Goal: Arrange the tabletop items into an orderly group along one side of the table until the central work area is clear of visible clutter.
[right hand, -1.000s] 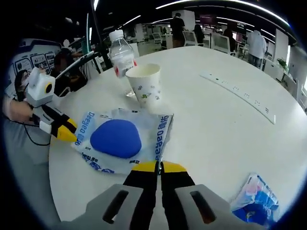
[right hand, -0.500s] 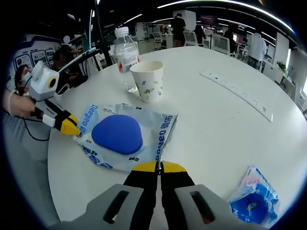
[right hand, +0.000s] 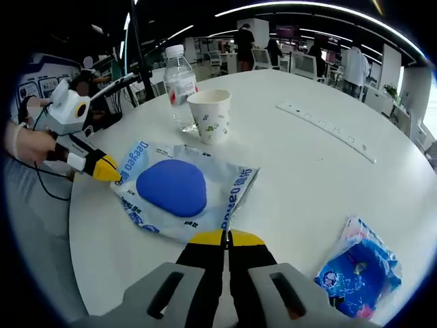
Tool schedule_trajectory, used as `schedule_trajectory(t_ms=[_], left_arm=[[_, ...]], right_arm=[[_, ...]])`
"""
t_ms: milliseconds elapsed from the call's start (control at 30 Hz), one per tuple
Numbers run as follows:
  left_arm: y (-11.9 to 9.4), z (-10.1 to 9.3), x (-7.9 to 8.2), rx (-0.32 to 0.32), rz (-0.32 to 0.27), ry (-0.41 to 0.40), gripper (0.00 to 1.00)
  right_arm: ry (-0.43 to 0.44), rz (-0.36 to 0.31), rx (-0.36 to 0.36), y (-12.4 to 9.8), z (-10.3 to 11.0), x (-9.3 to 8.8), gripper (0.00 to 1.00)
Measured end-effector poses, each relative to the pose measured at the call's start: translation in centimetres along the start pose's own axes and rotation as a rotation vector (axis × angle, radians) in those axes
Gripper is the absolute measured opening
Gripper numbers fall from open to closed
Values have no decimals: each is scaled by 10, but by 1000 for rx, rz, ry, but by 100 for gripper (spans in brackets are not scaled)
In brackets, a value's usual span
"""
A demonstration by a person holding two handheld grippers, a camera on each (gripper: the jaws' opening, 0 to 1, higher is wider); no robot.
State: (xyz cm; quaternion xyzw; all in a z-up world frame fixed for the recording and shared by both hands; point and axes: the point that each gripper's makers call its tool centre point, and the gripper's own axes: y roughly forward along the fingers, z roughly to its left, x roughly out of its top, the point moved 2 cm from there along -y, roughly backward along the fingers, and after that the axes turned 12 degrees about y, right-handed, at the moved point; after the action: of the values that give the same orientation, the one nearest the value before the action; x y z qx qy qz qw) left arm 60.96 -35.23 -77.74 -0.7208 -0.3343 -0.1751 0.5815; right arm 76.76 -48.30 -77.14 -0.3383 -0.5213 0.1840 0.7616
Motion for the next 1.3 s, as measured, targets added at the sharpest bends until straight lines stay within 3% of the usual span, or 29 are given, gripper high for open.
schedule_trajectory(t_ms=[167,667,1300], left_arm=[[6,0,15,-15,-23,22,0],[22,-27,59,-86,-98,132,0],[51,-29,95,-116,-138,145,0]], right_arm=[[37,-37,-25,-15,-6,-1,0],[109,-117,-137,-53,-24,-14,0],[139,-168,-220,-58,-52,-2,0]])
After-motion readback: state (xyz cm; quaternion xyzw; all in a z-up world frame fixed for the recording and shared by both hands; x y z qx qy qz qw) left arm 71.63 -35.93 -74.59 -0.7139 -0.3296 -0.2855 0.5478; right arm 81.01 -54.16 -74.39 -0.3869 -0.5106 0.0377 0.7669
